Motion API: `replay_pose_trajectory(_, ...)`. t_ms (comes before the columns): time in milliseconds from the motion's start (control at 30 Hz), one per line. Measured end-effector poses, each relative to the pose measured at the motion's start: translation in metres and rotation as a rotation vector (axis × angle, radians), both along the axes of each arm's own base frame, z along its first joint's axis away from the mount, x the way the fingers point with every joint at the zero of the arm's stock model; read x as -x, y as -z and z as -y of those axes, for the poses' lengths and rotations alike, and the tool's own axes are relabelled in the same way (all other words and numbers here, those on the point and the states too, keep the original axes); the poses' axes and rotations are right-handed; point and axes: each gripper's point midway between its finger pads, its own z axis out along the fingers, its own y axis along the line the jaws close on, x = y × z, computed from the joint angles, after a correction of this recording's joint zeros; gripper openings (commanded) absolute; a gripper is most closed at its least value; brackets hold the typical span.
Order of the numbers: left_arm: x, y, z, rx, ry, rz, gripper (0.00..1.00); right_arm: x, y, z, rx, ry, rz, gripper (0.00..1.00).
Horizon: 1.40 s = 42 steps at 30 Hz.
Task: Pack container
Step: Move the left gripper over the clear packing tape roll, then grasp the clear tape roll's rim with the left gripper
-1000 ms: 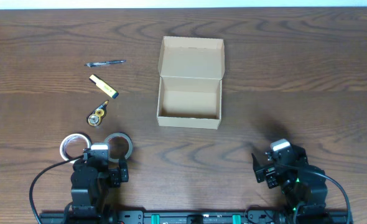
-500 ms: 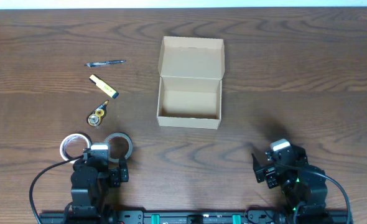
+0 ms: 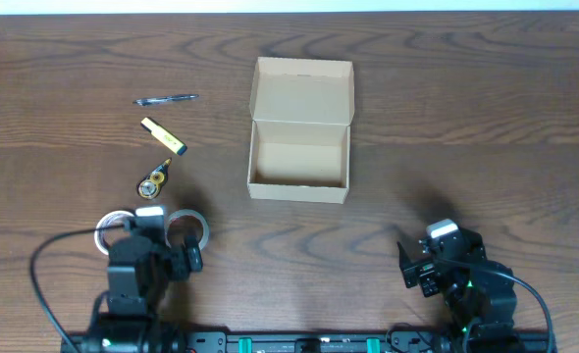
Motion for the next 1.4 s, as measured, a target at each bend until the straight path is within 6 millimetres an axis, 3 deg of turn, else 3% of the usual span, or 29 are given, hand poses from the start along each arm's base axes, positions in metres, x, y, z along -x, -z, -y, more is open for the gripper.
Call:
replay_pose_trajectory(33,-0.007,-0.021,-0.004,0.015,-0.045,0.023,0.95,0.0,0.0,0.0,0.0,0.001,0.0,0.99)
replay_pose_trajectory(133,-0.012,-0.057,-0.024,0.045,-0.227,0.059,0.95,0.0,0.0,0.0,0.0,0.003,0.001,0.99)
replay_pose_trajectory(267,0.011,-0.076,-0.061,0.081,-0.571,0.026,0.95,0.0,0.0,0.001,-0.002,0.005,0.0,0.99)
replay_pose_trajectory(400,0.037,-0.073,-0.087,0.086,-0.864,-0.039,0.95,0.0,0.0,0.001,-0.003,0.005,0.0,0.99)
replay_pose_trajectory(733,0.022,-0.07,-0.098,0.132,-1.078,-0.097,0.95,0.0,0.0,0.001,-0.004,0.006,-0.001,0.99)
replay_pose_trajectory(867,0.023,-0.061,-0.103,0.15,-1.196,-0.103,0.96,0.0,0.0,0.001,-0.004,0.006,0.0,0.99)
replay_pose_trajectory(1067,0.032,-0.041,-0.112,0.219,-1.519,-0.07,0.95,0.0,0.0,0.001,-0.004,0.006,0.0,0.99)
replay_pose_trajectory(1400,0.047,0.0,-0.111,0.405,-1.942,-0.085,0.96,0.0,0.0,0.001,-0.004,0.006,0.0,0.99)
